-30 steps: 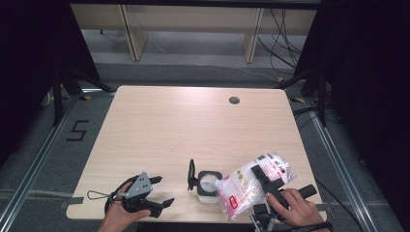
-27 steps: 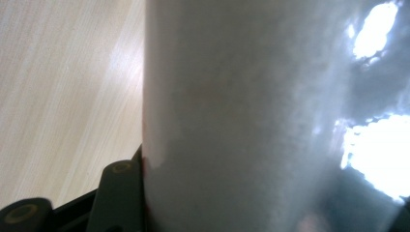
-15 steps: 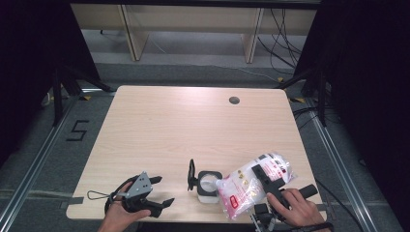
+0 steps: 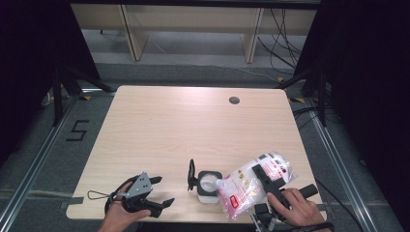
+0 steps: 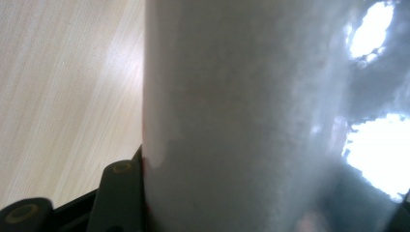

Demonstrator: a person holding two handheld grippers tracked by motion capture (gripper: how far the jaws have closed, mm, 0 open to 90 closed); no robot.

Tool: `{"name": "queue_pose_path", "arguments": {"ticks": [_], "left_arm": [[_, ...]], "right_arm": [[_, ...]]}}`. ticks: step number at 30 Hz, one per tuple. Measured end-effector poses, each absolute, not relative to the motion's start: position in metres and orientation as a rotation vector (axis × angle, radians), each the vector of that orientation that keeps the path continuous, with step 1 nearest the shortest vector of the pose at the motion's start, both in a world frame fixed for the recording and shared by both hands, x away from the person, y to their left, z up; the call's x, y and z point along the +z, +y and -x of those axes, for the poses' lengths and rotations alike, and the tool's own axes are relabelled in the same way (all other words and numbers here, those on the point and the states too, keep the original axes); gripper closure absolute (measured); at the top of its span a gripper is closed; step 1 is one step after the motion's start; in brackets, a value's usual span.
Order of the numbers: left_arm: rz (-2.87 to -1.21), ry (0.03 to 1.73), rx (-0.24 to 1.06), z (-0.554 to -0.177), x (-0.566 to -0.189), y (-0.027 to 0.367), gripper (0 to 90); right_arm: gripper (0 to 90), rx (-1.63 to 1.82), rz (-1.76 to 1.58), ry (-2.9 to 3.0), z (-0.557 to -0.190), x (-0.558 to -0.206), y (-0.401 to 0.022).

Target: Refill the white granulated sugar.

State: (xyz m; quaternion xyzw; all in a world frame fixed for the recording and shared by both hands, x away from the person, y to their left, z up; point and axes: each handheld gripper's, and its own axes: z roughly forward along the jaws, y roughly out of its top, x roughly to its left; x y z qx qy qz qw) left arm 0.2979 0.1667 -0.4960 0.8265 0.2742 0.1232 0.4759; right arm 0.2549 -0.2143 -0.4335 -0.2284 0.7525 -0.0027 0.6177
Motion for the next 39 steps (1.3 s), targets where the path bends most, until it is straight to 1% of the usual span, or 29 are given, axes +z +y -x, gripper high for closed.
{"name": "queue_pose_path", "arguments": {"ticks": [11,36,39], "left_arm": [[-2.018,0.668,0.322,-0.2978,-0.4957,0.1672,15.9],[-2.007,0.672,0.305,-0.2977,-0.4961,0.1666,15.9],[-2.018,0.645,0.319,-0.2988,-0.4954,0.1674,15.9]], "right_arm": [[46.5,-0.02,0.545,1.725,-0.2548,-0.4334,-0.2127],[46.6,-0.04,0.557,1.731,-0.2532,-0.4349,-0.2102],[46.7,-0.039,0.553,1.732,-0.2529,-0.4351,-0.2102]]}}
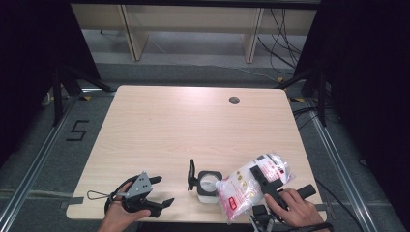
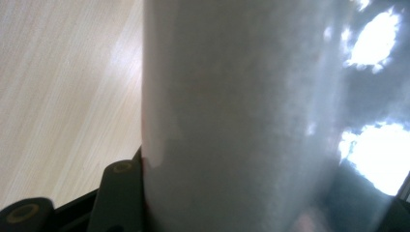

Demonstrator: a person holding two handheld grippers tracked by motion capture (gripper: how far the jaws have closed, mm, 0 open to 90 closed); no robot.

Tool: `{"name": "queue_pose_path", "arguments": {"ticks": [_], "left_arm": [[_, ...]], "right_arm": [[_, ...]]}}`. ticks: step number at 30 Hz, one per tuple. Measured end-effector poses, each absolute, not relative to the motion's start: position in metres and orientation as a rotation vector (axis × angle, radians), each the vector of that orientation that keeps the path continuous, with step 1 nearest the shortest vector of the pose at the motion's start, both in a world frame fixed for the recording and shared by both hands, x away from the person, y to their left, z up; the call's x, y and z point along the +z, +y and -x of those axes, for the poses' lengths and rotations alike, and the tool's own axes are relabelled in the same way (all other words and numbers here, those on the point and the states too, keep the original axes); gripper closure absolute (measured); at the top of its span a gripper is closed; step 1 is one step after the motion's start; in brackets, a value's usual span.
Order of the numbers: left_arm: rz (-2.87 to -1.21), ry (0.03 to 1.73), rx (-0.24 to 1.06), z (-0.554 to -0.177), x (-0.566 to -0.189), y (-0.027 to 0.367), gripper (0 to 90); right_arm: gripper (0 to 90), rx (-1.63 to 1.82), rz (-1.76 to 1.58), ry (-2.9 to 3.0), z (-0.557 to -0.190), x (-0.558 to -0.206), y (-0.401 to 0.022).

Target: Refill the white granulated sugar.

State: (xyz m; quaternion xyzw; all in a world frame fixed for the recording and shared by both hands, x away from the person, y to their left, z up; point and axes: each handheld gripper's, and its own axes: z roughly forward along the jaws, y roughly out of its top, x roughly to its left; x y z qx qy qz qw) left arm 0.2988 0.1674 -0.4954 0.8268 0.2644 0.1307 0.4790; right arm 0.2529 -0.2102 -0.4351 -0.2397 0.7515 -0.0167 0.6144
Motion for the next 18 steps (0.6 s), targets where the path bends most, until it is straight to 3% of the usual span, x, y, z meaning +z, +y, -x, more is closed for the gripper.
{"name": "queue_pose_path", "arguments": {"ticks": [18], "left_arm": [[-1.999,0.672,0.306,-0.2979,-0.4968,0.1662,15.9]], "right_arm": [[47.7,-0.019,0.537,1.74,-0.2533,-0.4348,-0.2127]]}}
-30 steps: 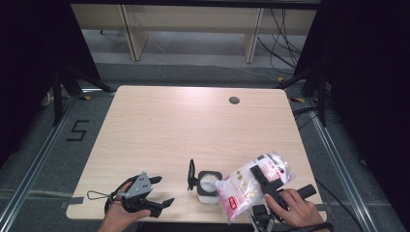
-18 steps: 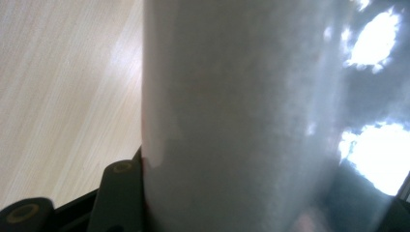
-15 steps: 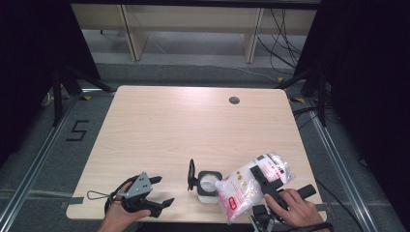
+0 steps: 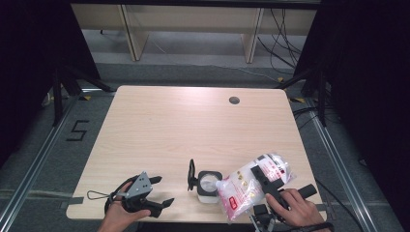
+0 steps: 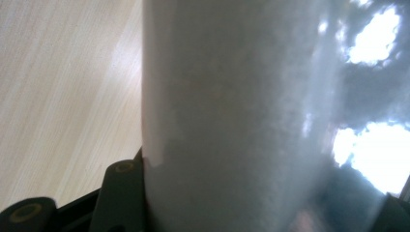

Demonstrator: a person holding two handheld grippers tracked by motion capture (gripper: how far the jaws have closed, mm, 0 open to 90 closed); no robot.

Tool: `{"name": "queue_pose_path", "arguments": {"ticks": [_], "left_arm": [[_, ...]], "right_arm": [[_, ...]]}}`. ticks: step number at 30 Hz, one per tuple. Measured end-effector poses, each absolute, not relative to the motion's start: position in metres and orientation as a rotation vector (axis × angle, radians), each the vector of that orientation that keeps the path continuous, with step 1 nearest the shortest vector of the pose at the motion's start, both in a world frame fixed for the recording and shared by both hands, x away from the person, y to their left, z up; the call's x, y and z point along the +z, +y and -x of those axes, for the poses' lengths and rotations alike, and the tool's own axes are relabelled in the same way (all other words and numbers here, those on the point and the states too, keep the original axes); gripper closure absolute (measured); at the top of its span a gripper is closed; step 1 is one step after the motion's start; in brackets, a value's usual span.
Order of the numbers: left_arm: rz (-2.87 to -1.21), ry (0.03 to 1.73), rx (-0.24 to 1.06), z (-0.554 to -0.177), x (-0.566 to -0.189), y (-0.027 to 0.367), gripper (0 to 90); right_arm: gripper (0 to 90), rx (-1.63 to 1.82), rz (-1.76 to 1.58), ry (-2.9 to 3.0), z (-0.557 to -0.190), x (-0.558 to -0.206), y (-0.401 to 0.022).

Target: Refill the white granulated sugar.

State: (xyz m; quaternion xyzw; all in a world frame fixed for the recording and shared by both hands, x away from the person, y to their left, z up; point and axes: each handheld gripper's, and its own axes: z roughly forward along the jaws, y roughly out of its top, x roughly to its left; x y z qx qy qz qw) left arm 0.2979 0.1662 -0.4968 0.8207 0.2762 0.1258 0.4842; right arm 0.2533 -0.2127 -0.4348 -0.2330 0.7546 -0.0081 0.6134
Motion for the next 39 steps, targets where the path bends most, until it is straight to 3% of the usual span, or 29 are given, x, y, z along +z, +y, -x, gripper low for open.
{"name": "queue_pose_path", "arguments": {"ticks": [39], "left_arm": [[-2.029,0.643,0.325,-0.2986,-0.4939,0.1684,15.9]], "right_arm": [[50.3,0.004,0.56,1.718,-0.2498,-0.4305,-0.2121]]}}
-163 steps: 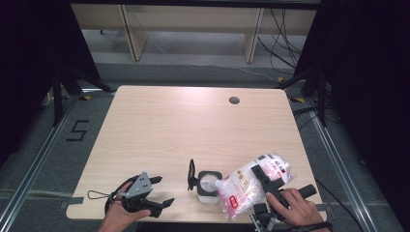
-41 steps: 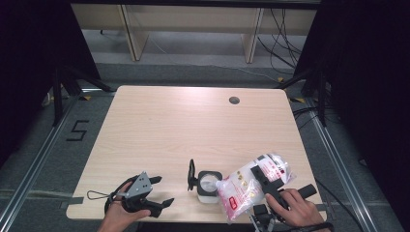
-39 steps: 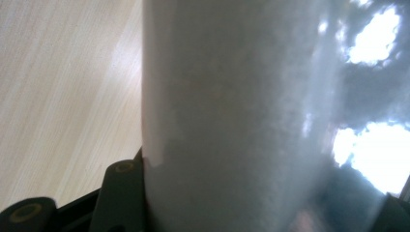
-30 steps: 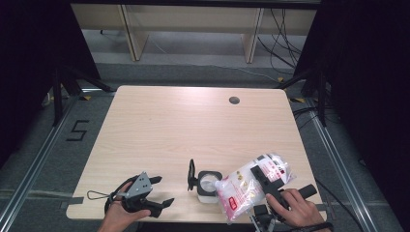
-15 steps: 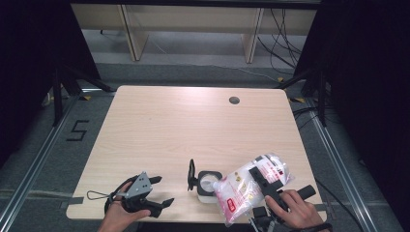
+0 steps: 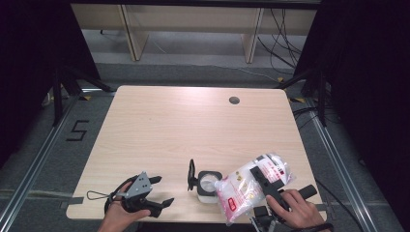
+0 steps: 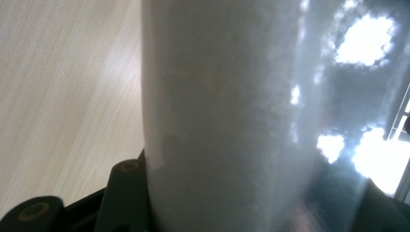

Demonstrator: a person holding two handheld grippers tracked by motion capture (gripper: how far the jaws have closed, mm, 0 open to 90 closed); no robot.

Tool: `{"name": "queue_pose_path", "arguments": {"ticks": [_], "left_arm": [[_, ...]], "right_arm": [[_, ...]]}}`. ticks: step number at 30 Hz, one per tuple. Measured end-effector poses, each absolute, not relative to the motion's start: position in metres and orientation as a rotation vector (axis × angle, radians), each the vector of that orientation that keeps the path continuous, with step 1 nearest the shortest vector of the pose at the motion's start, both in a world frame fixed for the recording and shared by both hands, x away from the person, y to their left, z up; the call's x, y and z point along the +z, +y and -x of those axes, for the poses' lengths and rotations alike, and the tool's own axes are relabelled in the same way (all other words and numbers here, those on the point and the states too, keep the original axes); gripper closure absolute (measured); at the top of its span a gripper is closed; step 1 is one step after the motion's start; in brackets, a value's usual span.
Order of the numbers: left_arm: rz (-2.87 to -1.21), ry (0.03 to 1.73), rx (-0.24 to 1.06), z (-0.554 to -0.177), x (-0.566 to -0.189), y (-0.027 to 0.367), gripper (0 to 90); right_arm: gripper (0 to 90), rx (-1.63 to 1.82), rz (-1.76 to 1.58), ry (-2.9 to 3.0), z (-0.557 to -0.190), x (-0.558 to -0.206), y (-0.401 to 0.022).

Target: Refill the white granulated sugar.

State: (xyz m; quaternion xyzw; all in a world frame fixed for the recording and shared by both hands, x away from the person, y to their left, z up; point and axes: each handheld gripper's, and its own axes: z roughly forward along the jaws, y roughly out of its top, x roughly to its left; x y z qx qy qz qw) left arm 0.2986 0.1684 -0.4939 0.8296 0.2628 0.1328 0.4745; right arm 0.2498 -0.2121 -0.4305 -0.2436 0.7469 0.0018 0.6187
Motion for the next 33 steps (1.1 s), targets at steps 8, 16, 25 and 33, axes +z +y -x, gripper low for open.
{"name": "queue_pose_path", "arguments": {"ticks": [8,16,25,33], "left_arm": [[-2.014,0.677,0.312,-0.2957,-0.4946,0.168,15.9],[-2.032,0.645,0.328,-0.2969,-0.4937,0.1697,15.9],[-2.022,0.657,0.335,-0.2961,-0.4935,0.1696,15.9],[-2.025,0.644,0.332,-0.2969,-0.4929,0.1706,15.9]], "right_arm": [[50.5,0.001,0.545,1.728,-0.2502,-0.4312,-0.2132],[50.5,0.008,0.559,1.719,-0.2517,-0.4302,-0.2136],[50.7,0.011,0.571,1.71,-0.2513,-0.4277,-0.2136],[50.8,0.011,0.539,1.728,-0.2503,-0.43,-0.2143]]}}
